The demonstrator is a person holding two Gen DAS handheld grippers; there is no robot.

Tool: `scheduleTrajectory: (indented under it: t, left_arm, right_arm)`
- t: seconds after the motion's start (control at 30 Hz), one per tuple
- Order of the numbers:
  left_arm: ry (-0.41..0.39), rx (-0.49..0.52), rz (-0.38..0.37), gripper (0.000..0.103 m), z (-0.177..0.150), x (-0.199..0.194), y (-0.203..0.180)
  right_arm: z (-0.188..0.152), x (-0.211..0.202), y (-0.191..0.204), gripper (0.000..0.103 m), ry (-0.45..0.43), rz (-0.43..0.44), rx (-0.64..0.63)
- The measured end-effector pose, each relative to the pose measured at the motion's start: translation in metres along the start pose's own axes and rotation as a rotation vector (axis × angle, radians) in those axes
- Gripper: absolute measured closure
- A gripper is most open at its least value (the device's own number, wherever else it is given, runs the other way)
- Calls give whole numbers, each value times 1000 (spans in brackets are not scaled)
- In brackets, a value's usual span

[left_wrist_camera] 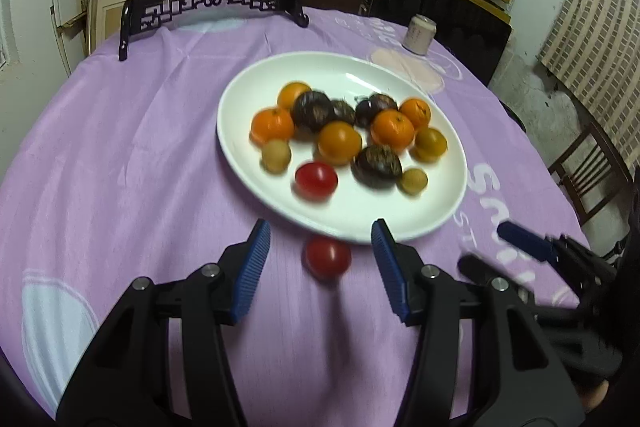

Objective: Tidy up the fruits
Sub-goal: 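Grasp a dark cherry with right tool while left tool grasps a red tomato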

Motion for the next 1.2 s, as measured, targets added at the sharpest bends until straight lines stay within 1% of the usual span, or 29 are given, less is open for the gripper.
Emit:
scheduleTrajectory:
  t: [0.07, 0.13, 0.2, 0.23, 0.3, 0.37, 0.47, 0.5, 0.53, 0.57, 0.6, 0.63, 0.67, 0.73, 0.83, 0.93, 1.03, 1.2]
  left_arm:
    - [4, 5, -3, 49, -12, -7, 0]
    - [-6, 27, -13, 47, -29, -24, -1]
    - [-12, 48, -23, 40, -44, -38, 0]
    - [-19, 54, -11, 39, -54, -48, 2]
    - [-29, 53, 10, 38, -64, -60, 6]
    - [-39, 39, 26, 38, -71, -72, 12]
    - [-58, 30, 45, 37, -74, -83, 18]
    - [-60, 31, 47, 36, -73, -83, 18]
    - [-62, 34, 46, 36, -72, -83, 18]
    - [-57, 35, 41, 36, -70, -81, 17]
    - [-49, 34, 36, 36, -69, -78, 16]
    - [-38, 32, 29, 36, -67, -74, 15]
    - [-19, 30, 19, 36, -65, -67, 12]
    - [7, 28, 8, 36, -61, -55, 7]
    - [46, 36, -2, 36, -50, -33, -2]
    - [67, 57, 25, 36, -40, -12, -8]
    - [104, 67, 69, 36, -28, 18, -11]
    - [141, 71, 125, 39, -17, 45, -12]
  right_arm:
    - [-10, -4, 7, 36, 27, 11, -24]
    - [-17, -6, 13, 36, 41, 6, -43]
    - [-21, -7, 17, 36, 49, -2, -61]
    - [-21, -6, 19, 36, 52, -5, -68]
    - [-20, -2, 22, 36, 60, -1, -78]
    - [-18, 7, 28, 36, 75, 1, -88]
    - [-18, 23, 33, 36, 121, -31, -94]
    - [-20, 29, 34, 41, 134, -36, -98]
    - [-21, 34, 34, 58, 144, -45, -108]
    - [-22, 31, 34, 72, 119, -79, -124]
    - [-22, 30, 33, 72, 123, -75, -126]
    - [-21, 25, 28, 72, 128, -34, -106]
    - [-22, 21, 24, 72, 122, -18, -90]
    - [-22, 6, 15, 72, 89, -27, -76]
    - [-23, -17, -5, 72, 53, -8, -36]
    - [-28, -33, -25, 72, 36, -10, -5]
    - [-37, -40, -38, 72, 29, -12, 17]
    - [-48, -46, -52, 72, 27, -2, 45]
Point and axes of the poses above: each gripper's, at about its wrist camera, not at the fingertips, and x roughly the way its jaws point, y to its left, z to its top, the point moved 1 cm from there along x, roughly the way its jaws point, and after that the axes turned 9 degrees about -z, right-handed, at the moved point
